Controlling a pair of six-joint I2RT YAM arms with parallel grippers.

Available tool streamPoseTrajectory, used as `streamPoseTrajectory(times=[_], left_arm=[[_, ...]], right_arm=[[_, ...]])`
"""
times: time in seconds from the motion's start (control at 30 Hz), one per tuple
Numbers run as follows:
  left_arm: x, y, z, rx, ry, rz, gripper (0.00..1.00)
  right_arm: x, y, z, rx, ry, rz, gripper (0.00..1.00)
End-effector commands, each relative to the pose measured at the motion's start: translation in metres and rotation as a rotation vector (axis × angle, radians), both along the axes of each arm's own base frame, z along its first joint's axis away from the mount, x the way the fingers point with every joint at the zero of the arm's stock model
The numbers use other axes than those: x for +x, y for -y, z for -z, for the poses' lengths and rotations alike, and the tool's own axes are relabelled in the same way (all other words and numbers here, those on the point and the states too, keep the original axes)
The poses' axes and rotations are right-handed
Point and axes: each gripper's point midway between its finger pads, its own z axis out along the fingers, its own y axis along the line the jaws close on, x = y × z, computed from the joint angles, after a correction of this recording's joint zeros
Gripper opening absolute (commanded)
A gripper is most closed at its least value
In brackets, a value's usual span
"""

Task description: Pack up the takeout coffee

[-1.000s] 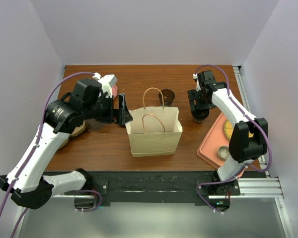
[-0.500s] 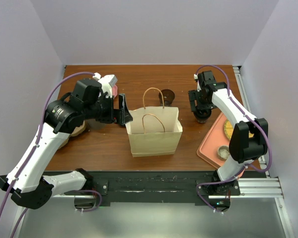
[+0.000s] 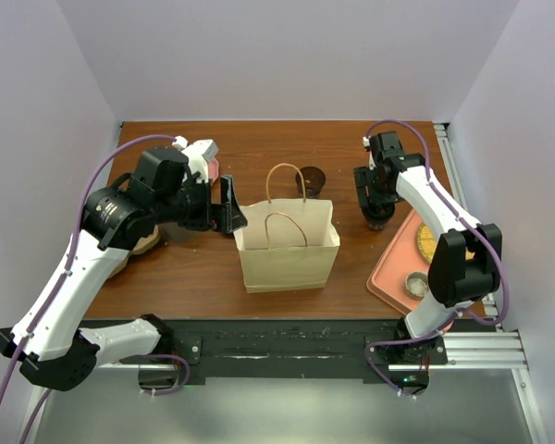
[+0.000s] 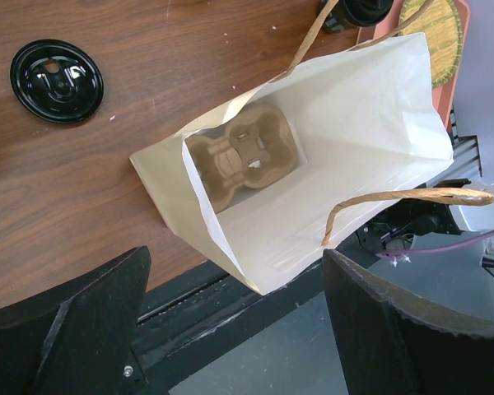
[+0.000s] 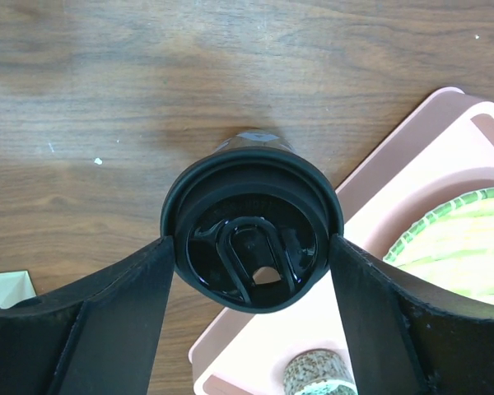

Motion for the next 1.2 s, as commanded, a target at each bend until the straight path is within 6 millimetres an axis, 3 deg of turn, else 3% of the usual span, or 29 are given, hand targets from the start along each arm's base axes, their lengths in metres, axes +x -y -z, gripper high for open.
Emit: streamPoseTrajectory(times=[0.0,0.27,0.8,1.0,1.17], left_arm=[[-0.002,0.000,-0.010,-0.036,0.019,-0.001,0.89],[-0.001,0.001,-0.010,-0.037,0.023,0.000,0.89],[-0.001,0.002,-0.008,-0.026,0.024,0.012,0.89],[-0.001,0.000,-0.009,-0.025,0.029,0.009,0.89],[0.003,-0.002,-0.007,-0.007,0.034,-0.007,0.89]], right_arm=[[-0.003,0.006,-0.008,-0.022,0.030,0.011,0.77],[-0.013,0.008,0.005,-0.025,-0.004,0.017,0.74],[-0.018,0.007,0.016,-0.021,-0.032,0.010,0.81],[-0.017,0.008,0.018,-0.016,-0.041,0.017,0.71],[-0.012,0.001,0.005,0.032,-0.022,0.025,0.61]])
